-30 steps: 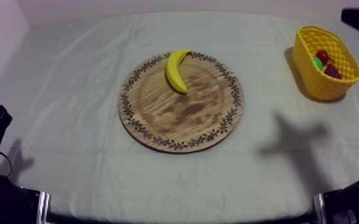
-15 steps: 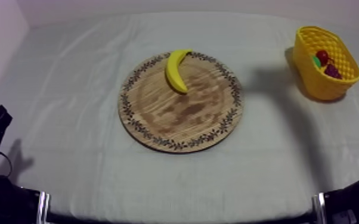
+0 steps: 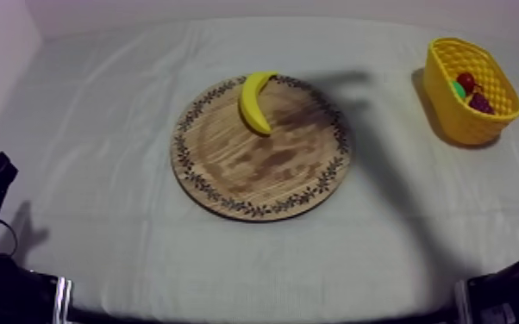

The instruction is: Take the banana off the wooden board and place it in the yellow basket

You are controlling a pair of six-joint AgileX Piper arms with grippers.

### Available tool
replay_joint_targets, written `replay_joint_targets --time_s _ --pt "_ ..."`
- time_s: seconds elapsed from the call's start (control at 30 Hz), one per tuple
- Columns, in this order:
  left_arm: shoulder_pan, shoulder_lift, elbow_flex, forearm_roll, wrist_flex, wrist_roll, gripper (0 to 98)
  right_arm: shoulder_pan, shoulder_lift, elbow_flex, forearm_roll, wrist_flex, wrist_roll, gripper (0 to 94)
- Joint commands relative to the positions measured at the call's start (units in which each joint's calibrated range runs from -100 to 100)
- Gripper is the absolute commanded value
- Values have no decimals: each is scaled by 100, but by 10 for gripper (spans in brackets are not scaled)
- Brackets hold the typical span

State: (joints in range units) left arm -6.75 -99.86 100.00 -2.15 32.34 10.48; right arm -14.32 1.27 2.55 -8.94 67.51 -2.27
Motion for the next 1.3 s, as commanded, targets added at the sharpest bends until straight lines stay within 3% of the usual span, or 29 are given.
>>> replay_joint_targets --time_s 0.0,0.2,0.37,0.73,0.83,1.1,1.27 --pt "-2 4 0 3 0 0 1 -362 61 65 114 -69 -219 7" --pt "-2 4 0 3 0 0 1 -798 319 300 293 -417 -586 6" --pt "-2 4 0 3 0 0 1 -1067 543 353 624 -577 -988 6" --pt "-2 4 0 3 0 0 1 -1285 1184 13 1203 -537 -1491 33" --pt "-2 4 0 3 0 0 1 -1318 1337 -81 1307 -524 -1603 163" --pt "-2 4 0 3 0 0 1 -1442 1624 -201 1494 -574 -1863 668" --pt "-2 4 0 3 0 0 1 -1440 1950 -564 1406 -456 -1795 812"
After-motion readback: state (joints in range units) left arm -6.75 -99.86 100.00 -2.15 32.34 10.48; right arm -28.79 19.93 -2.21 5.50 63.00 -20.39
